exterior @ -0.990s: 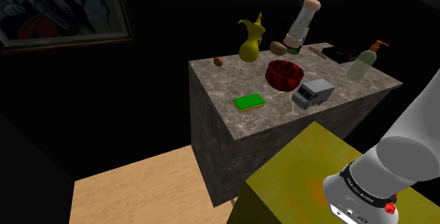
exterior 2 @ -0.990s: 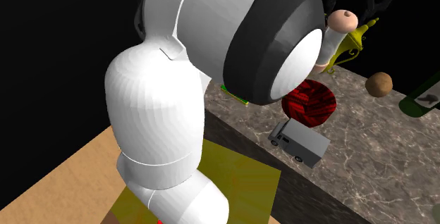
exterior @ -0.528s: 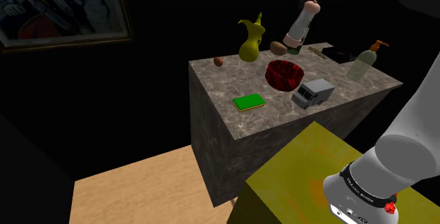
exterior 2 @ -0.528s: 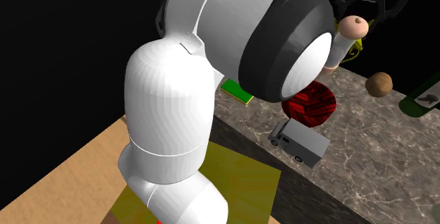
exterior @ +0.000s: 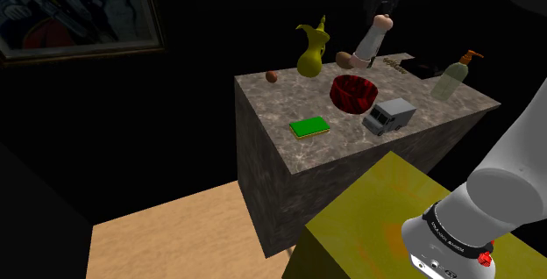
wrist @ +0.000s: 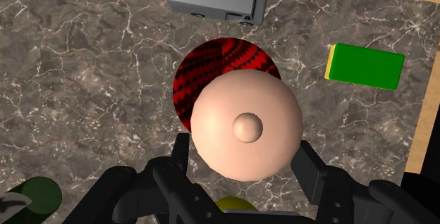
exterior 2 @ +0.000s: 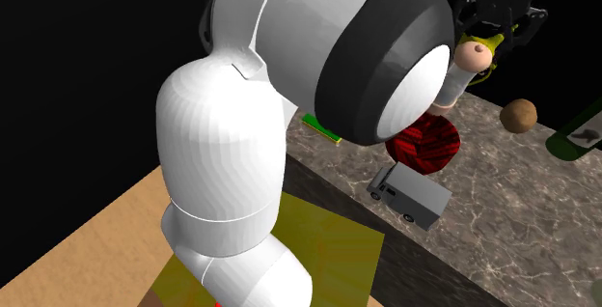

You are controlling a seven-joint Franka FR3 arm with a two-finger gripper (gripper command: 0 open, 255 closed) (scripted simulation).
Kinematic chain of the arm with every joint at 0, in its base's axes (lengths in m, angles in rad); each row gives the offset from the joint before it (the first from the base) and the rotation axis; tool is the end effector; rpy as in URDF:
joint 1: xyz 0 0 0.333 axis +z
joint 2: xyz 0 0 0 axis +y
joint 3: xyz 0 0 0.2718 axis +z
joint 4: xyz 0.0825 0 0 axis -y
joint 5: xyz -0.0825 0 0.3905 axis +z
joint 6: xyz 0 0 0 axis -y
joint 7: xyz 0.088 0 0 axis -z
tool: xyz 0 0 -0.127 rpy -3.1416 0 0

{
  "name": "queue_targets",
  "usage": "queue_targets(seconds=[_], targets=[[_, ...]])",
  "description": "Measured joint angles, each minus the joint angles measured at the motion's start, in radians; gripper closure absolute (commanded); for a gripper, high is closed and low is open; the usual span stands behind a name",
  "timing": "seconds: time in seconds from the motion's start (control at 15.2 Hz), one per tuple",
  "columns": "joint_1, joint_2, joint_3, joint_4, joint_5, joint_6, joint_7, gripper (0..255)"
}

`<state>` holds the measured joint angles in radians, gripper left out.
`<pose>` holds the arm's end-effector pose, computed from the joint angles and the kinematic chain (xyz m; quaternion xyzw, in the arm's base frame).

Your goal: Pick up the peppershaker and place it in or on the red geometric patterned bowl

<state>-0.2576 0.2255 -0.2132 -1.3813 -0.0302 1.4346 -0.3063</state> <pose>0.5367 -0.2649 0.5107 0.9924 -0.0820 -0.0919 0.0044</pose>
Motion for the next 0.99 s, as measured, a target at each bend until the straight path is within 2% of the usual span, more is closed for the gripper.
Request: queue_targets(seconds=[0.99], targets=[[0.005,-0.021,0.003,-0.223,-0.003,0.203,0.014,255]])
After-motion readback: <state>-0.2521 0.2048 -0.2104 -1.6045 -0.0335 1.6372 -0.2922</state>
